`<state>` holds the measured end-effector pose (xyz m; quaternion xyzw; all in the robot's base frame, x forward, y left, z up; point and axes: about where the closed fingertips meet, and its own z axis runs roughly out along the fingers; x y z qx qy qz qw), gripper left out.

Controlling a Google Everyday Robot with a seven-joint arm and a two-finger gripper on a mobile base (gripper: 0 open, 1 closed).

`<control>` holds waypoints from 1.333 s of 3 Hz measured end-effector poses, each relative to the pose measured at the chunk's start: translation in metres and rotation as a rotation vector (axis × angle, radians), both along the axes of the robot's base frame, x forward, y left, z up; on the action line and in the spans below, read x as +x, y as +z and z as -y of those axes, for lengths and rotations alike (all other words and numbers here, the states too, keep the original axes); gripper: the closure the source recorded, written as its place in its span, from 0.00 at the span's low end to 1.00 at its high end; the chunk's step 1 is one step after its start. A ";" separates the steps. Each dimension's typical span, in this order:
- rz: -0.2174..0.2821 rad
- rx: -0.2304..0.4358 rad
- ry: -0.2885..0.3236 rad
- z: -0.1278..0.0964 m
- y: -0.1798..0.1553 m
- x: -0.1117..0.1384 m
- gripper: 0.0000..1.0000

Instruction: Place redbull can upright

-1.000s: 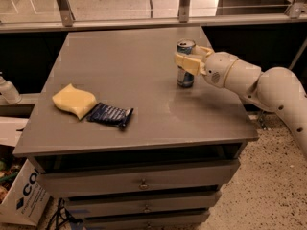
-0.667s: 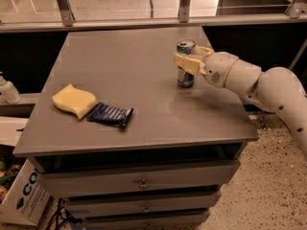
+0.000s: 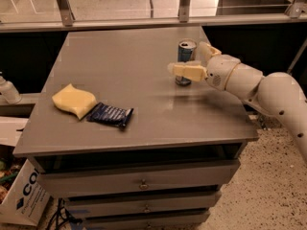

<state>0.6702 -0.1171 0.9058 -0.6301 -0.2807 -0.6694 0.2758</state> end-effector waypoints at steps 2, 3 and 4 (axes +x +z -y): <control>0.086 -0.131 0.045 0.009 0.029 0.006 0.00; 0.113 -0.210 0.133 0.045 0.078 0.002 0.00; 0.111 -0.207 0.101 0.058 0.071 -0.002 0.00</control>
Offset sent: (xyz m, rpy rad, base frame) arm 0.0100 -0.0336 0.0583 -0.2800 -0.1595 0.0885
